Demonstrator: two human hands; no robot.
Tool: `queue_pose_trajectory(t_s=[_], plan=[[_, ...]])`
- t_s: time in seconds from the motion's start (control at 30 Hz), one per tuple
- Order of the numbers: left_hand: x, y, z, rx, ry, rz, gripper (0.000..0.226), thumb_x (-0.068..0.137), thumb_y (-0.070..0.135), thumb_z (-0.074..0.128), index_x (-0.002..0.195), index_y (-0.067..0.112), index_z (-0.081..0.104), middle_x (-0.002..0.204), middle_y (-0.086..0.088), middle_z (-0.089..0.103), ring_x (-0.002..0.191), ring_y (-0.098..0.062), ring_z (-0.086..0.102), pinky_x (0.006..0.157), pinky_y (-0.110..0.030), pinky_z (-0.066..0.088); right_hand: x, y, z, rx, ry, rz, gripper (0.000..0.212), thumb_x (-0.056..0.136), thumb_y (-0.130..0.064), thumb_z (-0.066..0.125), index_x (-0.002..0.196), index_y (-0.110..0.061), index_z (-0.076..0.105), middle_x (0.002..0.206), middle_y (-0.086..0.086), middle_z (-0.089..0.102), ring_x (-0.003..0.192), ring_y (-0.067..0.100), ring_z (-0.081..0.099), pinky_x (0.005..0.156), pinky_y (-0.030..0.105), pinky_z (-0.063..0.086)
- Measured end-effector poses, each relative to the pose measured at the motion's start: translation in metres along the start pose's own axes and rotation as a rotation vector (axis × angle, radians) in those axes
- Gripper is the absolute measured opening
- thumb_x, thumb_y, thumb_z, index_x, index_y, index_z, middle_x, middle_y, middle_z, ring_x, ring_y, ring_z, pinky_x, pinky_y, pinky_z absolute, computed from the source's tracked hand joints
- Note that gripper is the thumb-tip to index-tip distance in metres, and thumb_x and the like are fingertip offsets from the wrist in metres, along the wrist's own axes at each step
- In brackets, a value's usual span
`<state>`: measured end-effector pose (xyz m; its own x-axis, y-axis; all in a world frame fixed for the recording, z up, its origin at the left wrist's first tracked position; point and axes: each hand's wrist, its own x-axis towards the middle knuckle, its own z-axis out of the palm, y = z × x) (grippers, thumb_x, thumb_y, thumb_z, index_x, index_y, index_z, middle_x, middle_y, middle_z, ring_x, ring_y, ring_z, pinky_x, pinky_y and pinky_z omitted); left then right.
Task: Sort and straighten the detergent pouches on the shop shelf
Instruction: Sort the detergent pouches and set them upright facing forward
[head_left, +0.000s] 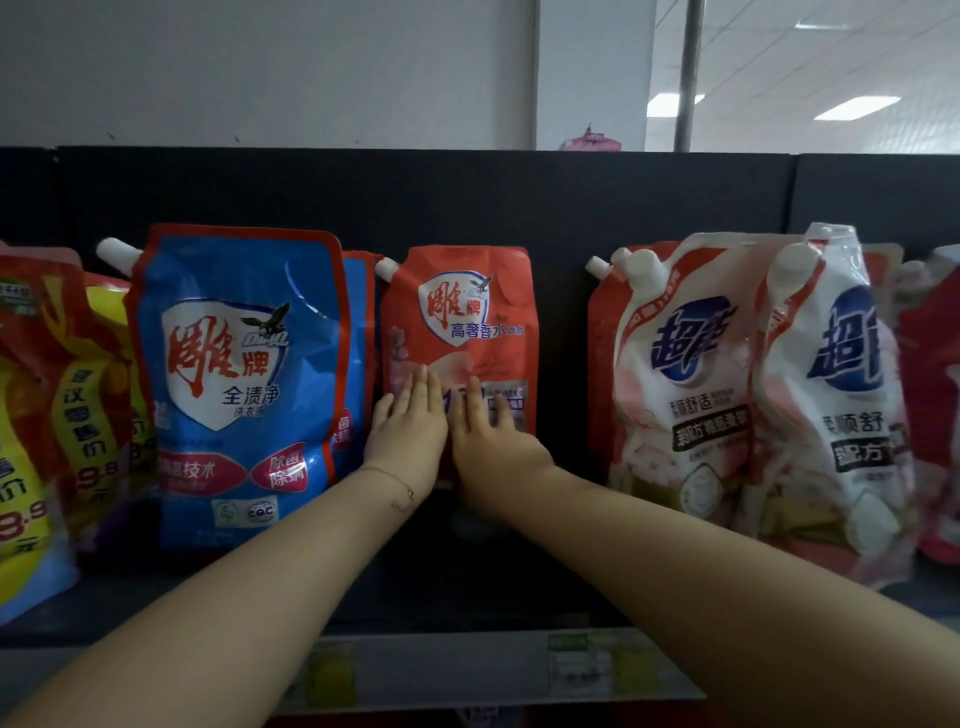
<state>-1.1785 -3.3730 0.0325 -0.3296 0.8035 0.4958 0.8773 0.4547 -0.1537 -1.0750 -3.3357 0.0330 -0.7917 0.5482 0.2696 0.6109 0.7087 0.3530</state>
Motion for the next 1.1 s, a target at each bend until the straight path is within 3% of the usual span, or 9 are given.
queue_pose_trajectory(t_s=[0.1,0.2,0.33,0.47,0.57,0.73,0.83,0.97,1.1], plan=[[0.006,0.004,-0.006,0.003,-0.003,-0.008,0.059,0.102,0.013,0.028,0.15,0.0,-0.003,0.16,-0.014,0.001,0.148,-0.023,0.006,0.117,-0.037,0.019,-0.02,-0.001,-0.015,0.188,-0.08,0.033,0.089,0.093,-0.039,0.055,0.152,-0.004,-0.002,0.159,0.016,-0.005,0.146,0.039,0.002,0.111,0.052,0.027],[0.002,0.01,-0.011,0.016,-0.01,-0.009,0.056,0.102,0.011,0.026,0.15,-0.001,0.001,0.159,-0.014,0.006,0.147,-0.023,0.009,0.113,-0.041,0.026,-0.047,0.002,-0.026,0.094,-0.006,-0.013,0.077,0.091,-0.045,0.055,0.149,-0.006,0.021,0.156,0.019,0.015,0.141,0.035,0.024,0.102,0.046,0.036],[-0.015,0.013,-0.022,-0.025,0.077,0.04,0.06,0.093,0.015,0.053,0.144,0.003,0.023,0.148,-0.01,0.029,0.138,-0.024,0.028,0.105,-0.04,0.037,-0.074,0.015,-0.032,-0.105,0.152,-0.077,0.047,0.094,-0.032,0.052,0.134,-0.008,0.043,0.138,0.018,0.043,0.121,0.035,0.045,0.092,0.042,0.04],[-0.032,0.022,-0.036,-0.404,0.103,0.232,0.058,0.081,0.036,0.07,0.13,0.018,0.045,0.13,0.001,0.046,0.125,-0.02,0.041,0.102,-0.037,0.04,-0.101,0.032,-0.039,-0.125,0.185,-0.073,0.041,0.091,-0.027,0.055,0.128,-0.01,0.049,0.126,0.013,0.053,0.112,0.031,0.05,0.081,0.037,0.037],[-0.037,0.038,-0.036,-0.639,0.039,0.332,0.062,0.075,0.037,0.072,0.131,0.02,0.049,0.128,0.0,0.054,0.121,-0.018,0.049,0.101,-0.04,0.042,-0.122,0.047,-0.035,-0.162,0.213,-0.079,0.038,0.087,-0.025,0.057,0.122,-0.01,0.054,0.122,0.012,0.055,0.111,0.032,0.05,0.088,0.039,0.039],[-0.041,0.073,-0.035,-0.8,-0.121,0.357,0.066,0.076,0.022,0.077,0.134,0.018,0.045,0.121,-0.001,0.059,0.11,-0.015,0.058,0.093,-0.022,0.043,-0.13,0.065,-0.019,-0.407,0.096,-0.087,0.049,0.093,-0.039,0.048,0.134,-0.011,0.05,0.138,0.011,0.046,0.129,0.032,0.035,0.112,0.042,0.023],[-0.039,0.088,-0.037,-0.807,-0.228,0.463,0.049,0.083,0.013,0.067,0.125,0.022,0.045,0.111,0.002,0.061,0.102,-0.013,0.06,0.081,-0.016,0.045,-0.13,0.072,-0.016,-0.406,0.071,-0.082,0.049,0.095,-0.043,0.044,0.134,-0.013,0.05,0.138,0.007,0.046,0.129,0.028,0.034,0.114,0.039,0.017],[-0.037,0.102,-0.044,-0.911,-0.401,0.479,0.057,0.076,0.008,0.074,0.121,0.027,0.045,0.109,0.007,0.06,0.1,-0.008,0.058,0.078,-0.011,0.045,-0.131,0.09,-0.014,-0.28,0.079,-0.032,0.049,0.094,-0.044,0.045,0.135,-0.017,0.049,0.137,0.001,0.048,0.131,0.022,0.035,0.114,0.034,0.017],[-0.044,0.126,-0.049,-1.006,-0.422,0.512,0.054,0.075,0.004,0.078,0.111,0.026,0.045,0.095,0.023,0.052,0.083,0.015,0.053,0.07,0.003,0.037,-0.138,0.11,-0.009,-0.177,0.066,0.036,0.05,0.097,-0.048,0.039,0.135,-0.017,0.05,0.136,0.001,0.05,0.13,0.019,0.038,0.112,0.032,0.016]])
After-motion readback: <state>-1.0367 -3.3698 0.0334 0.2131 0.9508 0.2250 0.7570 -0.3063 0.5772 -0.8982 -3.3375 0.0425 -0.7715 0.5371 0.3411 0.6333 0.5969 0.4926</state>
